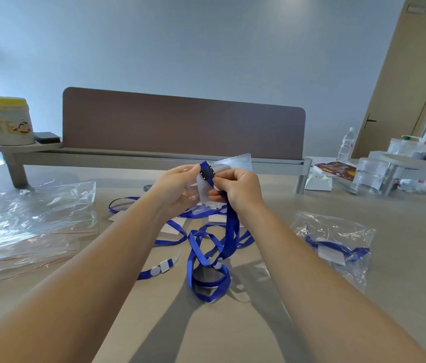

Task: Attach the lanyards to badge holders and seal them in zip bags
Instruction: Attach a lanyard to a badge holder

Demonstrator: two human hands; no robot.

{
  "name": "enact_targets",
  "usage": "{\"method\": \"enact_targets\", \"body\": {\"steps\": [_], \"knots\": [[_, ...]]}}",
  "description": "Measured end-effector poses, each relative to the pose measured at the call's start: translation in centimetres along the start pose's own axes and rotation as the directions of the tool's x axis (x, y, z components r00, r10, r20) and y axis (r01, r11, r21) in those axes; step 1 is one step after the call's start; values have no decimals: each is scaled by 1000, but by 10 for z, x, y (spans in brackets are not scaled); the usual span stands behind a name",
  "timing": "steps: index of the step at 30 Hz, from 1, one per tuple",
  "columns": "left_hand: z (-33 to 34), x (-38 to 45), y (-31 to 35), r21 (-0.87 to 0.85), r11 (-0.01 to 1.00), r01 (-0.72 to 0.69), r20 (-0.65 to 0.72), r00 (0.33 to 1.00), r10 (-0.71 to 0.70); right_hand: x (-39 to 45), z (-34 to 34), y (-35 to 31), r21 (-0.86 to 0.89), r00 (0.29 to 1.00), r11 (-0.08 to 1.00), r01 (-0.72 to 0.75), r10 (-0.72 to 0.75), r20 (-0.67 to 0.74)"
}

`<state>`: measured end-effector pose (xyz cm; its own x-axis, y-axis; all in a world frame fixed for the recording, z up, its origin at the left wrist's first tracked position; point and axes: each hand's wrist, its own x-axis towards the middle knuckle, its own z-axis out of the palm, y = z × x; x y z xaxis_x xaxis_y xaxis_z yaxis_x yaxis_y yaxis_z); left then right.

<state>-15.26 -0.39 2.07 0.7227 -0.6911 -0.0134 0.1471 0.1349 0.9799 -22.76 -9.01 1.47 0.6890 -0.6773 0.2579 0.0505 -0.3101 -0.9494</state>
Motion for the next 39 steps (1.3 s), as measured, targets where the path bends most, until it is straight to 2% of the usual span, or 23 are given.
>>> {"method": "enact_targets", "body": {"steps": [3, 6, 13, 19, 22, 24, 29, 33, 35, 39], "knots": [[5, -1, -1, -16, 1000, -2, 17, 1000, 2, 1, 3, 0, 5, 1000, 1000, -1, 1, -4], [8, 1, -2, 8, 997, -78, 19, 997, 78, 1, 3, 0, -27, 1000, 999, 20, -20, -13], [12, 12, 1, 92, 987, -135, -278, 948, 156, 0, 6, -3, 7, 998, 1000, 18, -18, 55], [6, 16, 0, 132, 980, -151, -316, 930, 186, -1, 4, -1, 60, 996, 998, -13, 8, 85], [3, 17, -1, 117, 982, -146, -323, 930, 177, -3, 2, 0, 131, 984, 989, -63, 39, 175], [1, 18, 1, 94, 984, -154, -323, 930, 177, -3, -1, 1, 120, 973, 989, -81, 52, 224], [-3, 15, 6, -35, 981, -192, -308, 936, 173, -5, -5, 1, -84, 972, 996, -35, 53, 229], [-16, 15, 21, -332, 928, -166, -335, 941, 49, -7, -10, 9, -36, 926, 993, -112, 117, 360], [-24, 15, 27, -408, 904, -132, -328, 944, -10, -7, -15, 14, -3, 883, 984, -178, 161, 441], [-41, 8, 22, -322, 942, -91, -225, 974, 18, -4, -22, 25, 53, 813, 954, -296, 223, 538]]}}
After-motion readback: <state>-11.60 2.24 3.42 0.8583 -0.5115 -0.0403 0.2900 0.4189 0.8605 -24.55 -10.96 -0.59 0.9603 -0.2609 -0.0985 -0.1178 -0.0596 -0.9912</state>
